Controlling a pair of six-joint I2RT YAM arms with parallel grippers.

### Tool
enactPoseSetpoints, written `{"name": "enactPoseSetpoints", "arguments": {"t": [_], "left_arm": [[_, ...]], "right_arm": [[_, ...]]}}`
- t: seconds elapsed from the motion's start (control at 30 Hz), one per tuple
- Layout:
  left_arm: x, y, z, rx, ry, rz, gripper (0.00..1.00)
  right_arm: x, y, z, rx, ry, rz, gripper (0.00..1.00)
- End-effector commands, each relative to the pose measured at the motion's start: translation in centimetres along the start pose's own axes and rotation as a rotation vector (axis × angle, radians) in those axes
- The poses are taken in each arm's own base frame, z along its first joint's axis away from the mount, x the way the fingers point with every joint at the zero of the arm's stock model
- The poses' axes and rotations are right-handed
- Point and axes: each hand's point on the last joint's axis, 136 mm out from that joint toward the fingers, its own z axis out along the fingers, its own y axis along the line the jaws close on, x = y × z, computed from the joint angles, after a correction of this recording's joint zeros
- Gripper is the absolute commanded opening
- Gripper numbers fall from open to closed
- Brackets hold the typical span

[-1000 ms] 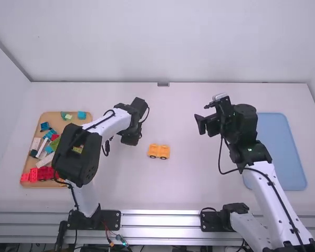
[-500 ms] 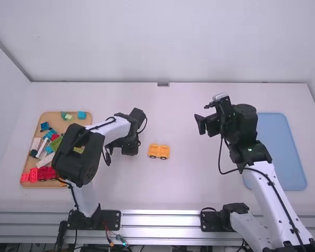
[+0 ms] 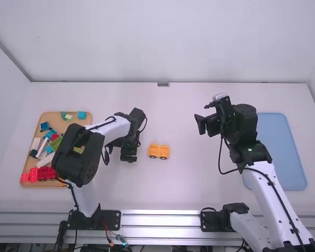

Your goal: Assemble lego blocks to make yellow taxi

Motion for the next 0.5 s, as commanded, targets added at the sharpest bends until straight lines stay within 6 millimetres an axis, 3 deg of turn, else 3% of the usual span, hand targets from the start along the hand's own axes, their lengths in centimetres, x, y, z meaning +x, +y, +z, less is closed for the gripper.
{"name": "enactPoseSetpoints", "arguments": {"t": [0.0,0.2,0.4,0.47], "left_arm": [[-0.2,-1.3,-1.9,0.033,-0.029,0.005,0.99],[-0.5,-0.6,-4.4,-0.033,-0.054,0.008,0.99],[-0.6,-1.5,-7.3,-0.021,-0.071,0.019,0.99],[-1.9,-2.4,-9.1,0.000,-0.153,0.217,0.95]], "right_arm": [[-1.8,0.1,-0.5,-0.004,-0.039,-0.006,0.99],[-1.8,0.1,-0.5,-0.004,-0.039,-0.006,0.99],[-1.8,0.0,-0.5,-0.004,-0.040,-0.006,0.99],[-1.8,0.0,-0.5,-0.004,-0.039,-0.006,0.99]]}}
